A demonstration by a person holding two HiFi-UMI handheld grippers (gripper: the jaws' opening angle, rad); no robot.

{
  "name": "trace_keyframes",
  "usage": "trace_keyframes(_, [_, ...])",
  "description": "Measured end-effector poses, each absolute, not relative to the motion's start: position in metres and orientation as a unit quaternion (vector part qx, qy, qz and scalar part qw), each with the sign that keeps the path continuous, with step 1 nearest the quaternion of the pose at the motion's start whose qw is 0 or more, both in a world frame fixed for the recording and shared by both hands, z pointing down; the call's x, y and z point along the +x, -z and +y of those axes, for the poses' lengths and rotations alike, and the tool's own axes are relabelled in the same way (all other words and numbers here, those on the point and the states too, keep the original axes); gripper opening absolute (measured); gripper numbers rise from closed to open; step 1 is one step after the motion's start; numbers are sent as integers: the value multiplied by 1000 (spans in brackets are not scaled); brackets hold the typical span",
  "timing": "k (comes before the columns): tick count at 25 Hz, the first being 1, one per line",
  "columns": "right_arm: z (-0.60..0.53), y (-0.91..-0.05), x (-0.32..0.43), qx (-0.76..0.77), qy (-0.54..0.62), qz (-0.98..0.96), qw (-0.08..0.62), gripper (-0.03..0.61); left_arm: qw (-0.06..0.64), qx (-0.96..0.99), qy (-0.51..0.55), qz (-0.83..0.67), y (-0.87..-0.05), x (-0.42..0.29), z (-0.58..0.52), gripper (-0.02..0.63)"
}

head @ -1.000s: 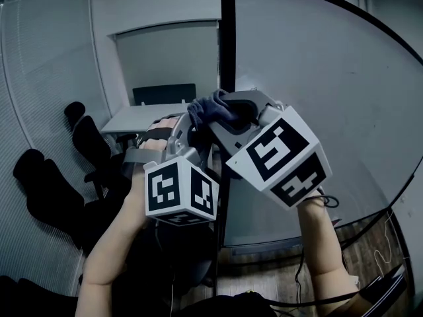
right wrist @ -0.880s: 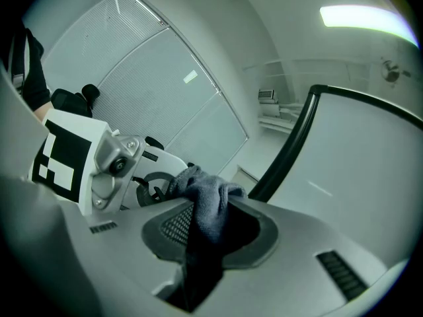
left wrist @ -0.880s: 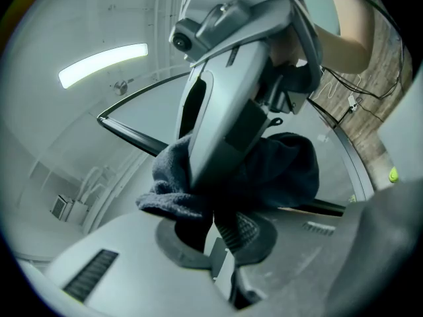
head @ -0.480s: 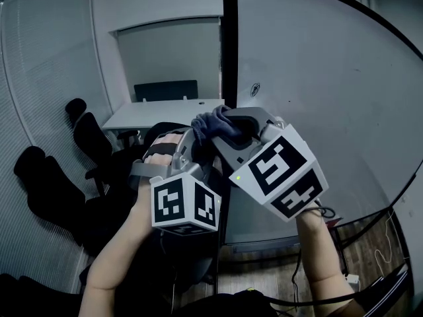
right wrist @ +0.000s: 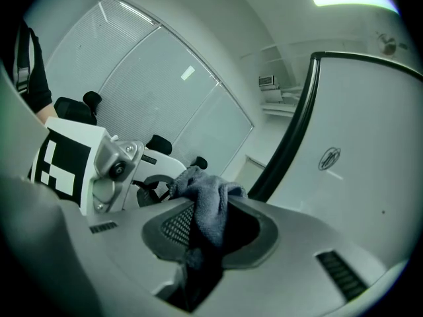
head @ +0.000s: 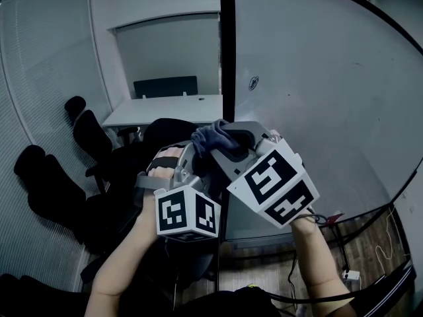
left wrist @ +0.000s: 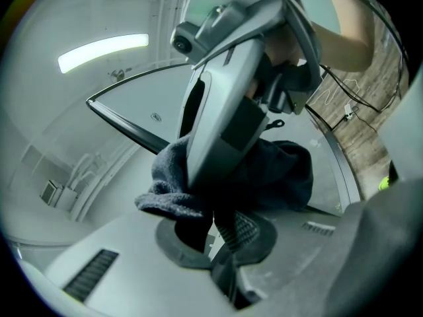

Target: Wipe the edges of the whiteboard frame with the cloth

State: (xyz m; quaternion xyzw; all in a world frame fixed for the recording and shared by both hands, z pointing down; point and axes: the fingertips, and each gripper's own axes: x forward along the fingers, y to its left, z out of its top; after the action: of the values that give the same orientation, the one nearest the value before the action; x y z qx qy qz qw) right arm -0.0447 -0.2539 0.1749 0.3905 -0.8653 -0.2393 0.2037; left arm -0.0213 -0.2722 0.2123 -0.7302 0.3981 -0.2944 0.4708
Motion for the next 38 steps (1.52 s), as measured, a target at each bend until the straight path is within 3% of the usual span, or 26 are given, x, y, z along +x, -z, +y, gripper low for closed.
trace_keyframes(38, [-255, -286, -49, 374, 158, -892, 197, 94, 407, -754, 331, 396, -324, -28, -269, 15])
